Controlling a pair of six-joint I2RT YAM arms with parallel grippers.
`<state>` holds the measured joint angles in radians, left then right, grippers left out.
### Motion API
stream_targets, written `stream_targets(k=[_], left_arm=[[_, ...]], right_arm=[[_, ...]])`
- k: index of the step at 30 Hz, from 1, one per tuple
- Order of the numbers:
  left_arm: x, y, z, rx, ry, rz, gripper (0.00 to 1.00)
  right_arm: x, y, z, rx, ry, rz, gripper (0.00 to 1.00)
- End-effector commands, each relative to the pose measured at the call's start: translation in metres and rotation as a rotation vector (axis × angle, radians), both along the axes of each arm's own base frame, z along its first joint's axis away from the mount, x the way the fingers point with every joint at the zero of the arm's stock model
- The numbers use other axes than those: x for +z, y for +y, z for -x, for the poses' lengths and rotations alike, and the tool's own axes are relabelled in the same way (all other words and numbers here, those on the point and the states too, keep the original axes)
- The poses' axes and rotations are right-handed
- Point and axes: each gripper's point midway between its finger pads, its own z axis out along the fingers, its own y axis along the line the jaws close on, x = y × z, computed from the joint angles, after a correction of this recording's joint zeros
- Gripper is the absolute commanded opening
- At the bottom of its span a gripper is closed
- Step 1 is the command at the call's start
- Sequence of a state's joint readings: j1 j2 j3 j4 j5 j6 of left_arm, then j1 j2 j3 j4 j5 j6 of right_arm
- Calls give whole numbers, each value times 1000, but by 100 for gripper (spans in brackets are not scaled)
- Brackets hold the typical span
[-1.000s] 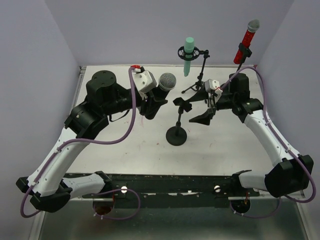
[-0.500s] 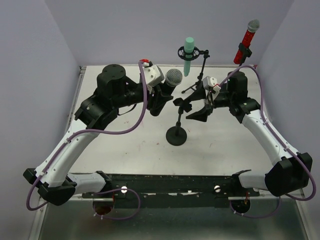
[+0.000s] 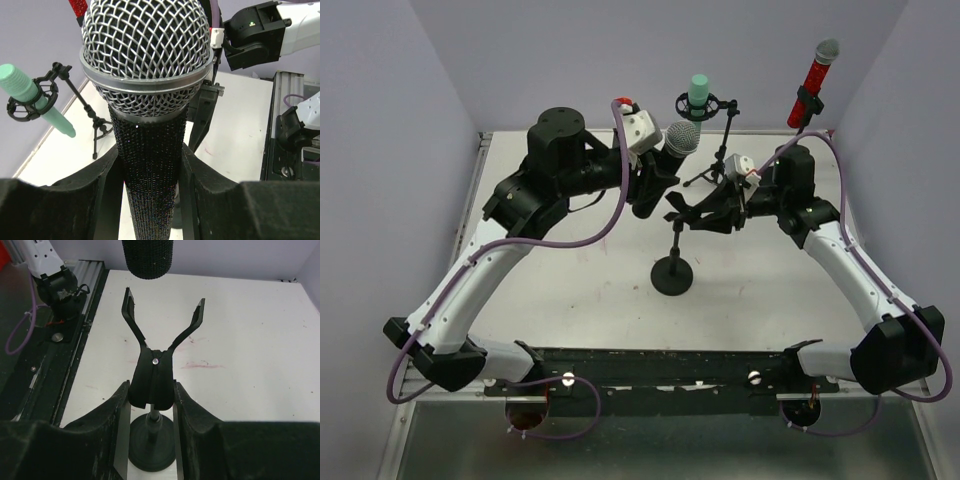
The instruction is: Attach the microphones to the stand
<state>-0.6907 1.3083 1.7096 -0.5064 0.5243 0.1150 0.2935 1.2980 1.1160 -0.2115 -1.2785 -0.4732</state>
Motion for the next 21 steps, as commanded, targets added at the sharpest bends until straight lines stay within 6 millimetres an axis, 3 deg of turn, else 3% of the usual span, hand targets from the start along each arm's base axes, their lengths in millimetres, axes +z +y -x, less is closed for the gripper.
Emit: stream_targets(k=[1,8,21], left_arm=[[11,-13,1,-82,-16,6,0],[-12,-34,-9,-146,83,-55,0],[-62,-48,-12,-169,166,-162,0]], right_arm=[[-1,0,5,3,-10,0,15],[-1,0,5,-1,-7,0,10],[-2,1,8,14,9,-3,10]])
